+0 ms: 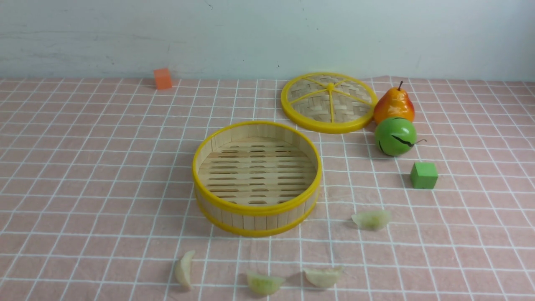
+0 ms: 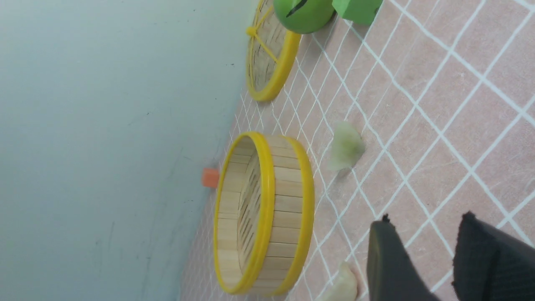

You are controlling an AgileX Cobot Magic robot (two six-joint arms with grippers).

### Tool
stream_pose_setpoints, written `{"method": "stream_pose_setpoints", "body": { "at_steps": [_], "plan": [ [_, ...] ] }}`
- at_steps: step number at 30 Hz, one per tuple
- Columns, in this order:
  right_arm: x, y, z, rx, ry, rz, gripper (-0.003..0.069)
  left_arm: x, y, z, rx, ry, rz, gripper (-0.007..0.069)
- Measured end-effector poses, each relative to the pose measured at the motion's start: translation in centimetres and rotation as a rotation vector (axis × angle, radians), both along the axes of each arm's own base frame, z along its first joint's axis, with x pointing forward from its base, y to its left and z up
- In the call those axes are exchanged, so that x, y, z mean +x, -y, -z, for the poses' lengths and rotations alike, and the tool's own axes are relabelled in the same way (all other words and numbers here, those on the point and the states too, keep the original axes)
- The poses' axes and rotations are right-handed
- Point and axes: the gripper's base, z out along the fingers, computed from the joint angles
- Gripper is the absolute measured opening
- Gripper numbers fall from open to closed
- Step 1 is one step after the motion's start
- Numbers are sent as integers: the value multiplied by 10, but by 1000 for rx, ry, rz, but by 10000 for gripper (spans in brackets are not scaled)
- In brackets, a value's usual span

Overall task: Put the dumplings into the steamer on the table with the pink tablecloth.
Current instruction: 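Reach for and grasp a dumpling on the table with the left gripper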

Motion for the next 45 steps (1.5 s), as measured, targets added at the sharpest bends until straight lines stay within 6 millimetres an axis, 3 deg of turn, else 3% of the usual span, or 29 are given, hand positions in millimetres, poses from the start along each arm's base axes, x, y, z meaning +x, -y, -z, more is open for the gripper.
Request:
{"method": "stream_pose_setpoints", "body": {
  "at_steps": [3, 4, 6, 9, 10, 12, 13, 16, 18, 19, 23, 27, 32, 33, 34, 38, 40, 41, 43, 45],
  "plan": [
    [-1, -2, 1, -91, 9, -43, 239, -6, 3, -25, 156, 91, 65, 229],
    [-1, -3, 0, -144, 22, -70, 239, -11, 4, -43, 252, 147, 95, 204],
    [-2, -4, -3, -203, 40, -95, 237, -13, 5, -55, 324, 160, 121, 176],
    [-3, -6, -38, -426, 135, -164, 154, -2, 6, -94, 629, 33, 234, 22],
    [-3, -6, -40, -438, 137, -167, 137, 1, 7, -94, 654, 3, 254, 0],
    [7, -7, -67, -590, 118, -239, 18, 20, 4, -120, 886, -89, 334, -13],
    [12, -7, -78, -656, 101, -276, -6, 31, 4, -126, 960, -128, 375, -14],
    [31, -7, -104, -837, 44, -412, -19, 60, 3, -144, 1165, -228, 502, -14],
    [39, -8, -113, -899, 19, -483, -19, 73, 5, -145, 1222, -266, 566, -14],
    [49, -10, -123, -959, -7, -579, -19, 89, 13, -146, 1279, -295, 655, -14],
    [65, -21, -132, -998, -55, -801, -19, 121, 38, -134, 1368, -342, 826, -14],
    [78, -43, -120, -1060, -116, -1080, -18, 155, 74, -99, 1415, -475, 928, -14],
    [82, -53, -113, -1091, -129, -1165, -15, 179, 93, -72, 1406, -509, 903, 5],
    [85, -55, -111, -1098, -130, -1174, -13, 187, 99, -61, 1396, -513, 904, 57],
    [85, -55, -111, -1097, -130, -1172, -13, 187, 99, -61, 1396, -513, 904, 57],
    [89, -56, -111, -1109, -109, -1145, -13, 206, 113, -34, 1370, -512, 899, 285],
    [90, -56, -111, -1111, -108, -1142, -11, 210, 115, -27, 1362, -523, 897, 351],
    [90, -56, -111, -1114, -107, -1140, -11, 216, 119, -14, 1352, -536, 890, 427],
    [91, -56, -111, -1114, -107, -1138, -11, 223, 121, -2, 1349, -555, 873, 495],
    [91, -56, -111, -1114, -107, -1138, -10, 226, 122, 4, 1348, -568, 862, 513]
  ]
}}
